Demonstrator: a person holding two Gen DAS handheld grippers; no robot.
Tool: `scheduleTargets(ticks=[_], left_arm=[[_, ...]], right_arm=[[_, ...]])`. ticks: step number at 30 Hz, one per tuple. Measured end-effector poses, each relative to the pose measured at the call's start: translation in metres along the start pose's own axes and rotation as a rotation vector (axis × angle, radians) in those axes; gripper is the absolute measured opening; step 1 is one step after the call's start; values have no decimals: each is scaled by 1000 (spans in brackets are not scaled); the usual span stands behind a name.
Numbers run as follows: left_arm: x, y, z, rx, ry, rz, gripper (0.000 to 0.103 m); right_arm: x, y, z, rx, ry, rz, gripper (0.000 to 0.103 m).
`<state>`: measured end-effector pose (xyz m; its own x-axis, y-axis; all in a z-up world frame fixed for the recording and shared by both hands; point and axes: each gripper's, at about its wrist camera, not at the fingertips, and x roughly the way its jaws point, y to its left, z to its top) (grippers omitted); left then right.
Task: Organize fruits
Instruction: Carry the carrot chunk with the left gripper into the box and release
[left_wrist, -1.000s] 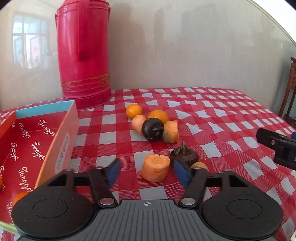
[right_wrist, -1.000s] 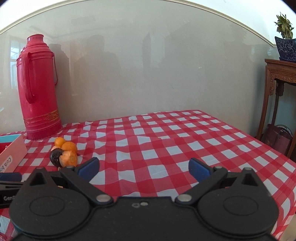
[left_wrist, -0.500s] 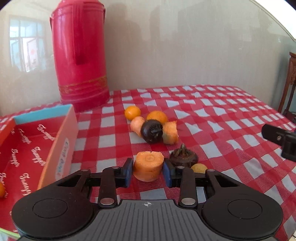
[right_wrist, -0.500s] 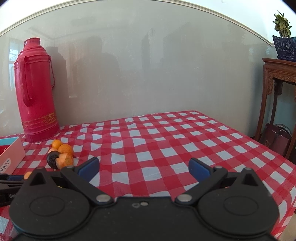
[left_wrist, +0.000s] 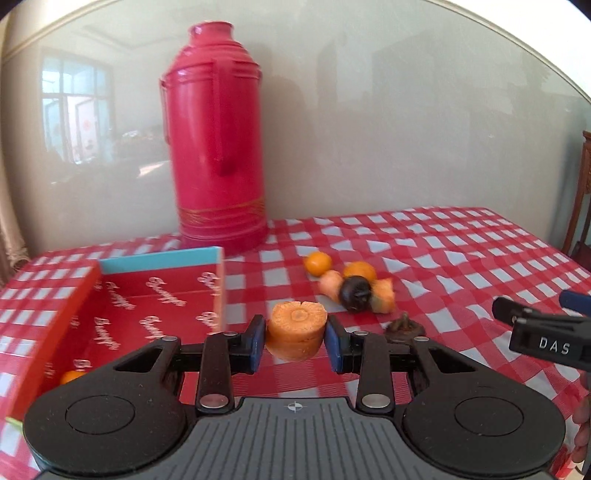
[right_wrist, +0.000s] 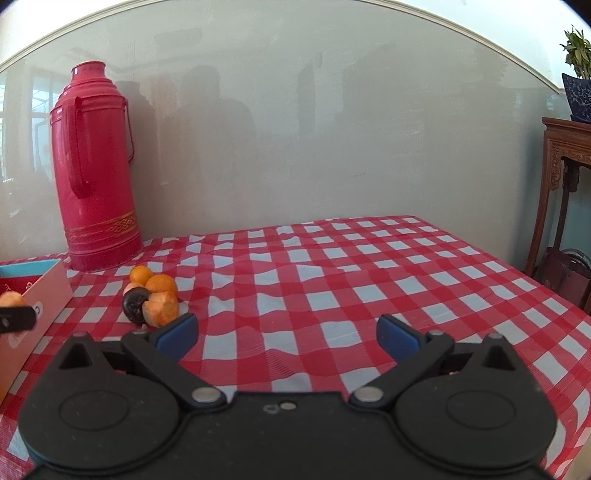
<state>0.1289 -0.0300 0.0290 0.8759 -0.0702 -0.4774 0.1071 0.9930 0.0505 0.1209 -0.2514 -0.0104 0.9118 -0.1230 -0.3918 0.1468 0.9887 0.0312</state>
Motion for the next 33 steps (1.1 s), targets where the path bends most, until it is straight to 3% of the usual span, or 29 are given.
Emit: scheduleTargets(ticks=[14, 18, 19, 20, 21, 23, 27, 33], left_arm=[[-20, 69, -15, -50, 15, 118, 35], [-21, 85, -23, -69, 12, 184, 36], [-24, 87, -24, -73, 0, 209, 42], [-26, 89, -24, -76, -12, 225, 76], [-30, 91, -25, -80, -40, 241, 103], [-38, 93, -24, -87, -98, 262, 103], [-36, 99, -23, -115, -86, 238, 103], [-35, 100, -22, -124, -94, 252, 103]], right_arm=[[-6, 47, -5, -39, 14, 71, 97], [-10, 58, -5, -59, 2, 95, 97], [-11, 60, -5, -70, -1, 101, 97], [-13, 62, -6, -83, -5, 106, 97], [-14, 64, -6, -97, -8, 114, 97], [-17, 68, -7, -126, -16, 134, 97], [-20, 74, -9, -192, -25, 179, 97], [-8, 80, -14, -236, 34, 201, 96]])
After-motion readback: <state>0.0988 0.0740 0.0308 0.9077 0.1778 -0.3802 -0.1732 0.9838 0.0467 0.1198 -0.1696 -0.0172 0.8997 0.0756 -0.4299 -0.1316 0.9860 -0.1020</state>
